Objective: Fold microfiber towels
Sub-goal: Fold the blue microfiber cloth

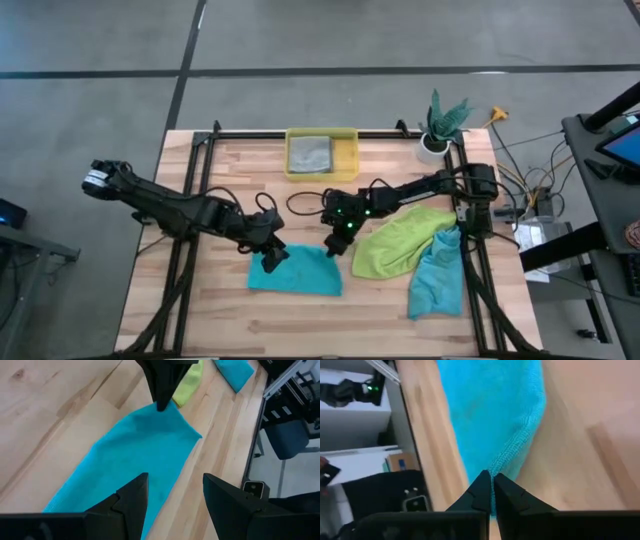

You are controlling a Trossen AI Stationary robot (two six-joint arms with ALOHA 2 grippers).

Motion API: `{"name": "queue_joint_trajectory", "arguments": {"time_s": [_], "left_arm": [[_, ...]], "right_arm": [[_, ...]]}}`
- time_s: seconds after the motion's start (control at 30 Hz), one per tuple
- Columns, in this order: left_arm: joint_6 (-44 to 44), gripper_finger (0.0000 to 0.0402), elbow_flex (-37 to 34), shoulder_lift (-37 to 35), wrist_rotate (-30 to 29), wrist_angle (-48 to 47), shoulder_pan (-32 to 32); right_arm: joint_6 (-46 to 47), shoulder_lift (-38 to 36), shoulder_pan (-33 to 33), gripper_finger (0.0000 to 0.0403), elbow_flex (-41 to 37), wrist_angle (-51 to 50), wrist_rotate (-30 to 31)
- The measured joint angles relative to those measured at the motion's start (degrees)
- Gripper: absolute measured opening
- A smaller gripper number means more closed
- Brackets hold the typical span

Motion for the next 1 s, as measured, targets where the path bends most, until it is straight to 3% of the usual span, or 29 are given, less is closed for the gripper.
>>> {"name": "queue_joint_trajectory", "arguments": {"time_s": [0.33,0.5,0.83,1.0], "left_arm": [[2.0,0.0173,0.1,-5.2,-0.4,-0.5,0.0],[5.6,0.0173,-0.3,-8.9,-4.3,-1.7,0.0],[10.7,0.0173,-1.3,-10.6,-3.7,-13.7,-0.1],[12.2,0.0173,-1.0,-12.6,-3.6,-14.2,-0.1]], "right_arm": [[4.9,2.4,-0.8,0.0009,8.6,0.8,0.5],[6.3,6.0,-1.0,0.0009,14.5,0.1,0.3],[8.0,11.0,-1.4,0.0009,25.5,-5.1,0.2],[10.8,15.2,-1.4,0.0009,31.3,-5.5,0.3]]}}
